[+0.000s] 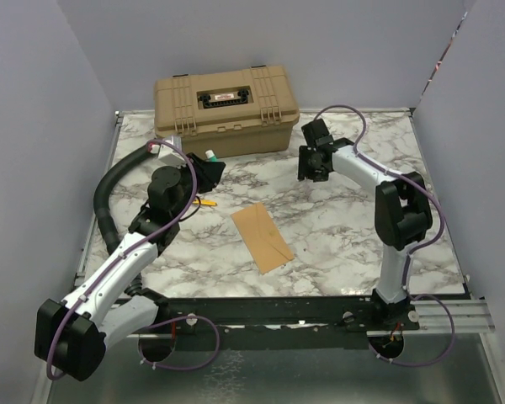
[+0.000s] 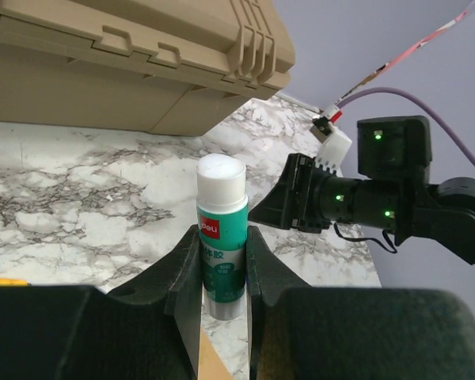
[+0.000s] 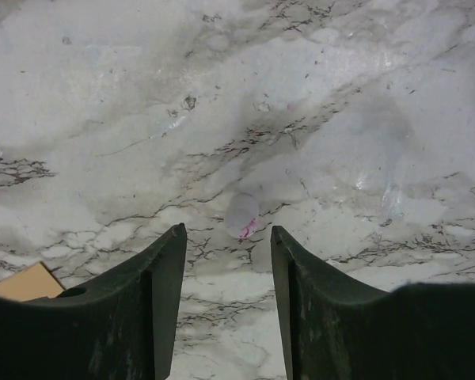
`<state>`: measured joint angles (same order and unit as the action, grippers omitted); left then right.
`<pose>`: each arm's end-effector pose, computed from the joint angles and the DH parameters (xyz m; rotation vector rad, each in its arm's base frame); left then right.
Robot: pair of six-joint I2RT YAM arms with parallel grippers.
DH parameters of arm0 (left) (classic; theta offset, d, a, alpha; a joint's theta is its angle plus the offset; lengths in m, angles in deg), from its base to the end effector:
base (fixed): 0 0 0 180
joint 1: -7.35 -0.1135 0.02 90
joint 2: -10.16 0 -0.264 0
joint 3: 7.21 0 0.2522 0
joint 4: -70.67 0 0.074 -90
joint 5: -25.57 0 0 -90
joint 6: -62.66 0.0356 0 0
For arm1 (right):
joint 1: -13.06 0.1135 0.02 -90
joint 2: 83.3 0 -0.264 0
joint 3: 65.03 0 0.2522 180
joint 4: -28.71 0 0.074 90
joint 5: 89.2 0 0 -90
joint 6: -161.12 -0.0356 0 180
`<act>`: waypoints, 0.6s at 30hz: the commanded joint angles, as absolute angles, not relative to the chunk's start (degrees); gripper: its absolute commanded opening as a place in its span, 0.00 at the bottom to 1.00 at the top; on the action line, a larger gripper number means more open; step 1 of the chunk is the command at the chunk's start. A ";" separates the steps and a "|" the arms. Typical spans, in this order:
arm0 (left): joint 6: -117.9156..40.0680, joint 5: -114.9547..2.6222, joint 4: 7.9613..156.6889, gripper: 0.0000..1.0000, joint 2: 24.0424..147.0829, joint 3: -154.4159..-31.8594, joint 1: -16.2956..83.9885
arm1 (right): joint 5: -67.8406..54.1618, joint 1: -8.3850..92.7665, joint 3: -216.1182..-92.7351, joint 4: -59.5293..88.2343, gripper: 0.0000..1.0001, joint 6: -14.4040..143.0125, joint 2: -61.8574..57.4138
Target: Place the letter into the envelope and seal it
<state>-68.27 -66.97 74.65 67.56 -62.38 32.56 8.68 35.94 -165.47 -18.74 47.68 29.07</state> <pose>0.2166 -0.1002 0.3142 -0.2735 1.7267 -0.8231 0.3915 0.1599 0.2115 0.0616 2.5952 0.1151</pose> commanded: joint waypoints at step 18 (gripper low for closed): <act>-66.67 -64.45 69.92 0.00 67.59 -62.11 32.48 | 8.91 35.99 -166.13 -20.90 0.40 50.19 35.48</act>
<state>-67.31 -65.60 71.61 67.39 -62.31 32.56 8.53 35.94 -165.79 -21.59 48.94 33.42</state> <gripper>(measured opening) 0.222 0.400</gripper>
